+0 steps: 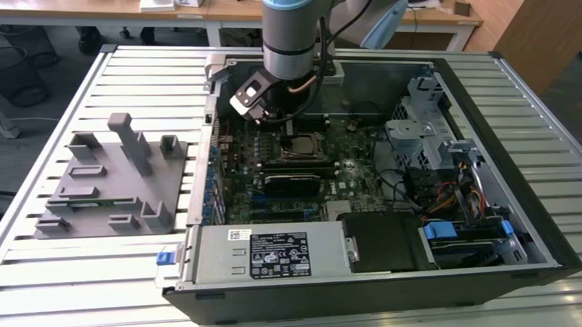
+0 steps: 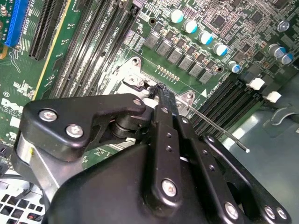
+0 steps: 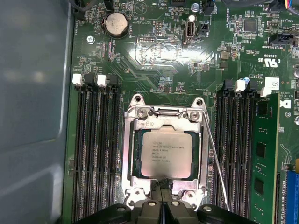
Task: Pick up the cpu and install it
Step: 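Close the cpu cover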
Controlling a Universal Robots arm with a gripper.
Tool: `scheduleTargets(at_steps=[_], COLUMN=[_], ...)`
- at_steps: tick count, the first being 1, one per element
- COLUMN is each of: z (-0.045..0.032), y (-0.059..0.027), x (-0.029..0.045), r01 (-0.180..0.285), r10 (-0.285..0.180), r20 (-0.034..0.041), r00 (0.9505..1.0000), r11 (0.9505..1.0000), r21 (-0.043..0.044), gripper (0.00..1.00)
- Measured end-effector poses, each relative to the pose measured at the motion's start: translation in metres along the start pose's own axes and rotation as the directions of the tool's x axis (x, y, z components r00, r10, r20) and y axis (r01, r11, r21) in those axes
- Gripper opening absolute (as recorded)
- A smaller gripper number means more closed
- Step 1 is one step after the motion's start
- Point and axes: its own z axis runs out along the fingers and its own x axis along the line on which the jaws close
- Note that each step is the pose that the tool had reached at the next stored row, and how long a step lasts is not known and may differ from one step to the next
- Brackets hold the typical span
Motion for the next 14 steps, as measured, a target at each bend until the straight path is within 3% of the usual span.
scheduleTargets(at_steps=[9,14], z=[0.0010,-0.0021], y=[0.0000,0.0000], x=[0.0000,0.0000], r01=[0.000,0.000], r10=[0.000,0.000], r20=[-0.0014,-0.0034], r00=[1.0000,1.0000], r11=[1.0000,1.0000], r21=[0.0002,0.0002], gripper=[0.11,0.11])
